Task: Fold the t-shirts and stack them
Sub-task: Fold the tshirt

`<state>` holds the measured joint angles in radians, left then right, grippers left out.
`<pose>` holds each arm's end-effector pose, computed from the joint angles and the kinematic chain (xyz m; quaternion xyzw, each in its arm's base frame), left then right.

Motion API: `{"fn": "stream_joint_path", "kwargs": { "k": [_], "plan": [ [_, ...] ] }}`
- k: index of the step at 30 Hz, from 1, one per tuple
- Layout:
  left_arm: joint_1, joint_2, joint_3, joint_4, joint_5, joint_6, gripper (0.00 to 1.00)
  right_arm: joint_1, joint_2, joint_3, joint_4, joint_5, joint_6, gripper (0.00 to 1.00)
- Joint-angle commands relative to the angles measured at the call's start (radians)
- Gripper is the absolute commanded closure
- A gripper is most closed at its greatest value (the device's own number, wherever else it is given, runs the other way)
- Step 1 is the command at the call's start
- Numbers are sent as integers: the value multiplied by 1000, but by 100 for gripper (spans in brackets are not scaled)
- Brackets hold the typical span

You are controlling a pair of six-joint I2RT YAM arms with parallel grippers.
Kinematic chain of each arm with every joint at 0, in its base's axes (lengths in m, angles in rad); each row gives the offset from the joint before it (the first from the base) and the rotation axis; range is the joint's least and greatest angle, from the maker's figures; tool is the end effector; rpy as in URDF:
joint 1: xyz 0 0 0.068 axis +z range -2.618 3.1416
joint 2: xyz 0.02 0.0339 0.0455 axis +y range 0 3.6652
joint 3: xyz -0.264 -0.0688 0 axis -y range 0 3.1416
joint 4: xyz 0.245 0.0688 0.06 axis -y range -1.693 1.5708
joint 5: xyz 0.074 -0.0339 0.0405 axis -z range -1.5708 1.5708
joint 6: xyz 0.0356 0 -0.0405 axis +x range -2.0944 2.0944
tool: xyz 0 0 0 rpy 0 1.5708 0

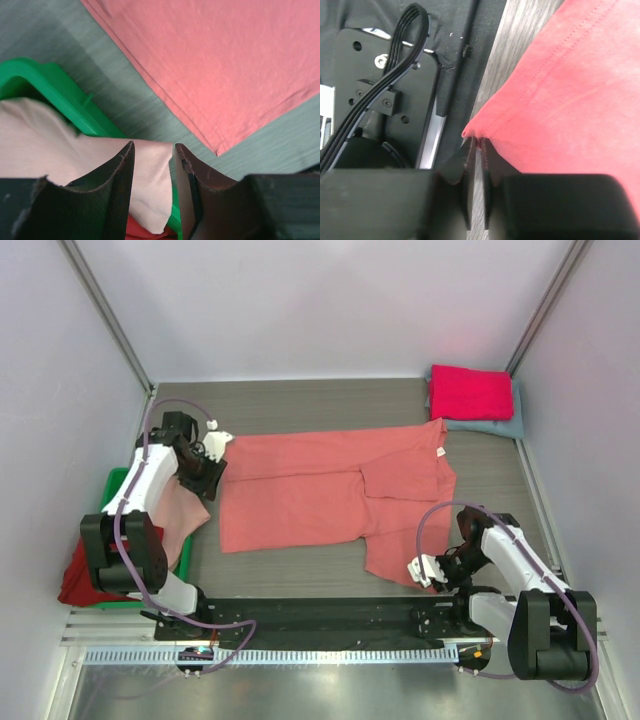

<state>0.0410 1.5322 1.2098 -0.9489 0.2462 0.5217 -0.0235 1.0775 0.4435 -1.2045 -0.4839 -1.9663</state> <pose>0.2933 0.0033 0.2529 0.2514 0.9488 -0.0755 0.1759 0.1004 0.0142 0.1475 -0.7764 0.5692 0.2380 0.1286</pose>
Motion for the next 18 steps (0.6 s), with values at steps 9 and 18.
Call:
{"fn": "stream_joint_path", "kwargs": {
  "k": [9, 18],
  "plan": [
    [-26, -155, -139, -235, 1, 345, 61, 8, -77, -3, 159, 7, -419, 99],
    [-99, -12, -142, -367, 41, 388, 63, 8, -119, 17, 118, 36, -393, 99]
  ]
}}
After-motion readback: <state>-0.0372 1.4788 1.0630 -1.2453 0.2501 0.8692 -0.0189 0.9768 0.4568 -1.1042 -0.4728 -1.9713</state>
